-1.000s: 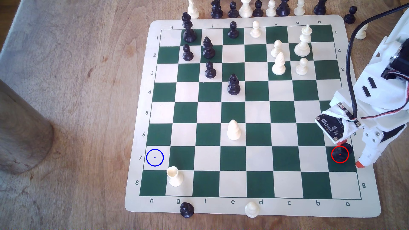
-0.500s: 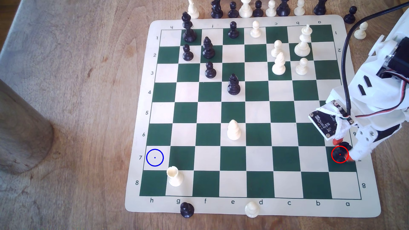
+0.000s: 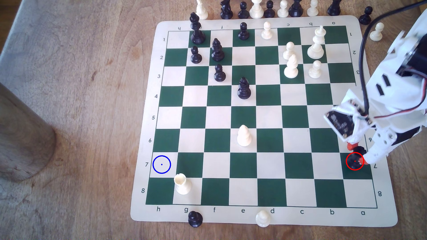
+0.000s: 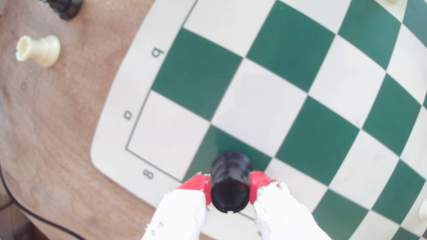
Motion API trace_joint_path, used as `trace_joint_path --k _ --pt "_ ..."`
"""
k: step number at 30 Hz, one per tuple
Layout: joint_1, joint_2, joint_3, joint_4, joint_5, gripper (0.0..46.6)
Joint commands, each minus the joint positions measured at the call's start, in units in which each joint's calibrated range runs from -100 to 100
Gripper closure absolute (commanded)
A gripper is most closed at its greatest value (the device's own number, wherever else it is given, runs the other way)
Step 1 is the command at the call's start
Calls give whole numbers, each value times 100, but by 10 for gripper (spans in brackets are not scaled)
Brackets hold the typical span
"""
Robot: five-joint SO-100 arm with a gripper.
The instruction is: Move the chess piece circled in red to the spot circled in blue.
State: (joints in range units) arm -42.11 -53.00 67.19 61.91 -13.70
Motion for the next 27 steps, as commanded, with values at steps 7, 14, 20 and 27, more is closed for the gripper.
trace_joint_path --k 7,14,20,27 --pt "828 1225 -3700 672 264 464" --pt "1243 2702 -5432 639 391 464" --pt "1641 3958 -6783 606 425 464" --pt "2025 5164 -7844 418 449 464"
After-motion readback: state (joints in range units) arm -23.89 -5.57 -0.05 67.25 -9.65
